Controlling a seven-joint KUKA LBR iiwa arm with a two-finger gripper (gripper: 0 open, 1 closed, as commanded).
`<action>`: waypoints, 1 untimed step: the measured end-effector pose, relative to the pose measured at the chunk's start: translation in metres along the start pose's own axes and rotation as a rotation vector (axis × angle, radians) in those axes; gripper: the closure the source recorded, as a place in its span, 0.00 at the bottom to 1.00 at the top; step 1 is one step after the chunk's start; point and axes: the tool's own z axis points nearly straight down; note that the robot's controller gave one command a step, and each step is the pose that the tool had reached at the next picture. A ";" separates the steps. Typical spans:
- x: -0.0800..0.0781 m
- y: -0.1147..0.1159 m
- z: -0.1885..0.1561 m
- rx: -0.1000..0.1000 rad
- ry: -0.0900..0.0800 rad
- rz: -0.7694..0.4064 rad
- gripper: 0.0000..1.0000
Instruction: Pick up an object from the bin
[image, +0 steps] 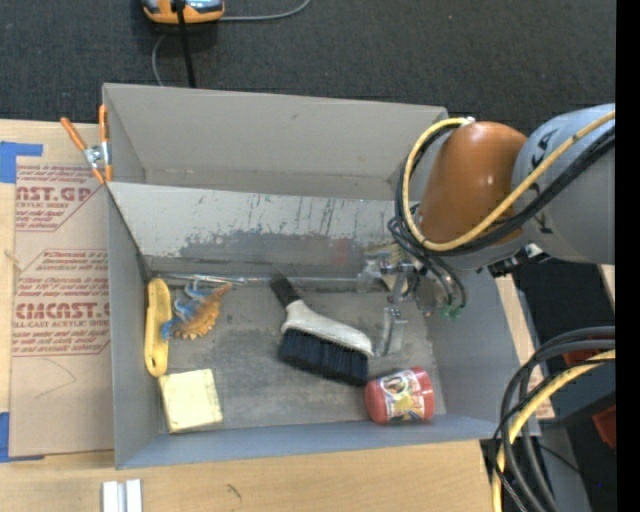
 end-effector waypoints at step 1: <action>-0.002 0.000 -0.004 0.001 -0.007 0.000 0.00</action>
Offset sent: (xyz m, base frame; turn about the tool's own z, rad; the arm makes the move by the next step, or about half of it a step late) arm 0.0337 0.0813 -0.0829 -0.2015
